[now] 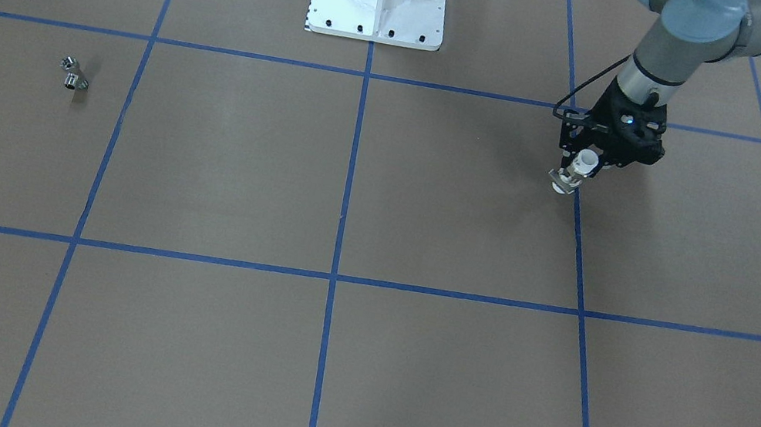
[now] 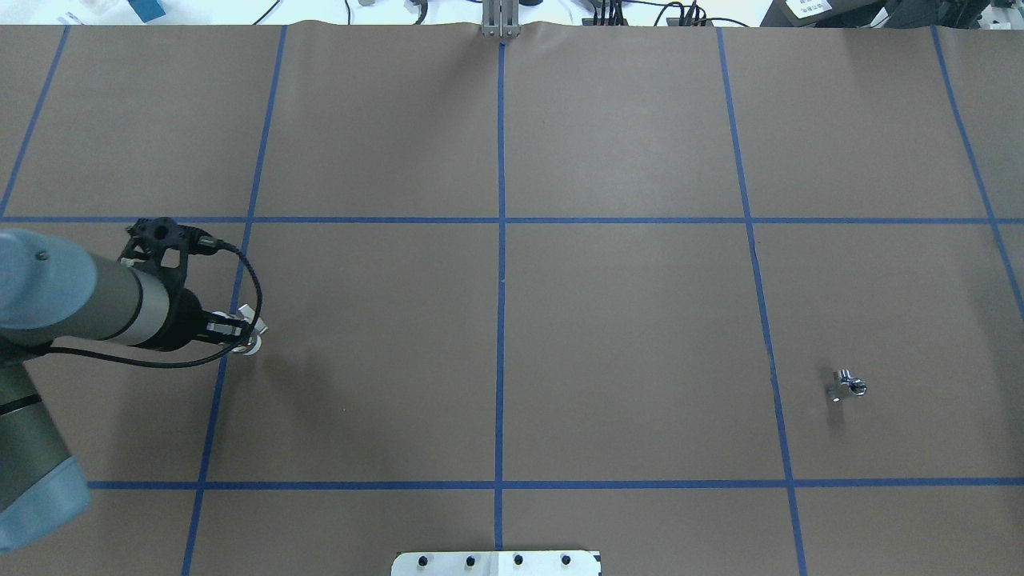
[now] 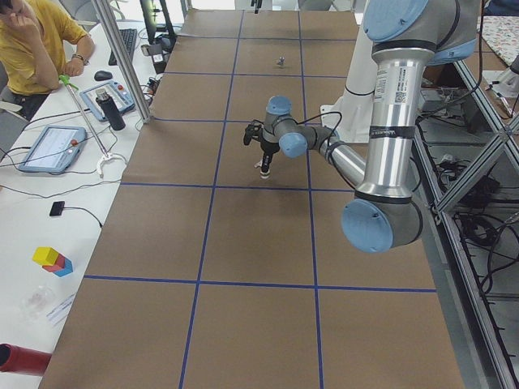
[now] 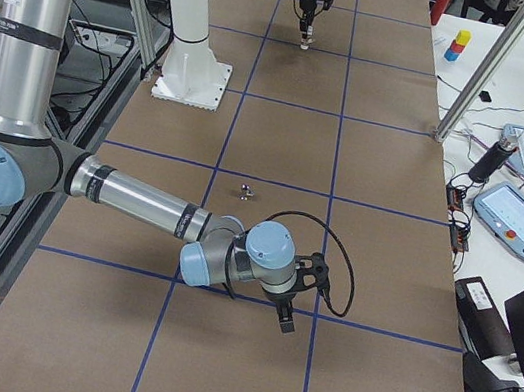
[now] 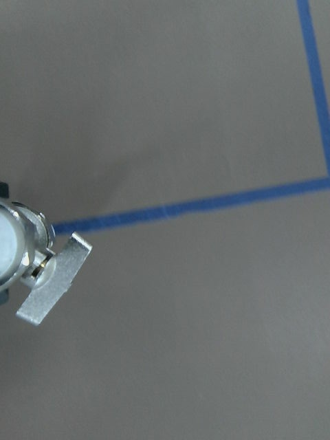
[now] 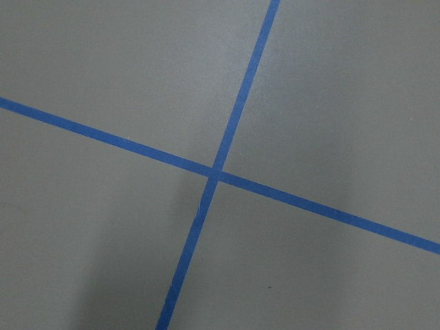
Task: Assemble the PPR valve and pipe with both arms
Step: 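Carry the valve with the left gripper to the table center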
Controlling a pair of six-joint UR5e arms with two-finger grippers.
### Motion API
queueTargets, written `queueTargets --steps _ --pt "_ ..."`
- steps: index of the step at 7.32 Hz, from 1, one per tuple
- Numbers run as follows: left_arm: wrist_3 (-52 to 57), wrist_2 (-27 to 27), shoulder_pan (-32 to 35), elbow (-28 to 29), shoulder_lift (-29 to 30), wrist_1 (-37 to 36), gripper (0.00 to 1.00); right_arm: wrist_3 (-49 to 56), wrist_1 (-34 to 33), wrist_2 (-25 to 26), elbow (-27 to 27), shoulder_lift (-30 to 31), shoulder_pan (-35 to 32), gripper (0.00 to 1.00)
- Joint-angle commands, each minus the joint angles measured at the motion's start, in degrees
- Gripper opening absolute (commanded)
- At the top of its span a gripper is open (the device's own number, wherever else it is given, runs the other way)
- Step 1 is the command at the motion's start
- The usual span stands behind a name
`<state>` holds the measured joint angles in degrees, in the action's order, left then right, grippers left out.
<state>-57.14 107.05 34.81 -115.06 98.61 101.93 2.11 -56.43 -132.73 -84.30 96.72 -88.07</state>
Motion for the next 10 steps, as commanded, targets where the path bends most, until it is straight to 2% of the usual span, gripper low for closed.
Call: queueTargets --steps 1,2,3,5,8,10 --pt "-7.08 -0.09 -0.88 3.86 15.41 -11.98 0.00 0.00 0.10 -0.07 0.11 0.22 0.00 1.00" --pt "-13.89 -0.44 -3.24 5.79 18.34 -12.36 0.00 0.00 0.10 0.02 0.11 0.22 0.00 1.00" --pt "-24.05 -4.01 -5.61 10.42 24.55 -12.19 0.00 0.00 0.10 -0.07 0.11 0.22 0.00 1.00" --pt "-33.51 -4.74 -6.77 22.29 36.34 -12.01 0.00 0.00 0.10 0.02 0.11 0.22 0.00 1.00" --pt "-35.84 -6.24 -7.04 27.41 40.51 -11.93 0.00 0.00 0.01 0.02 0.11 0.22 0.00 1.00" --pt "-37.69 -6.24 -7.56 33.39 45.33 -11.93 0.04 0.00 0.01 -0.07 0.02 0.22 0.00 1.00"
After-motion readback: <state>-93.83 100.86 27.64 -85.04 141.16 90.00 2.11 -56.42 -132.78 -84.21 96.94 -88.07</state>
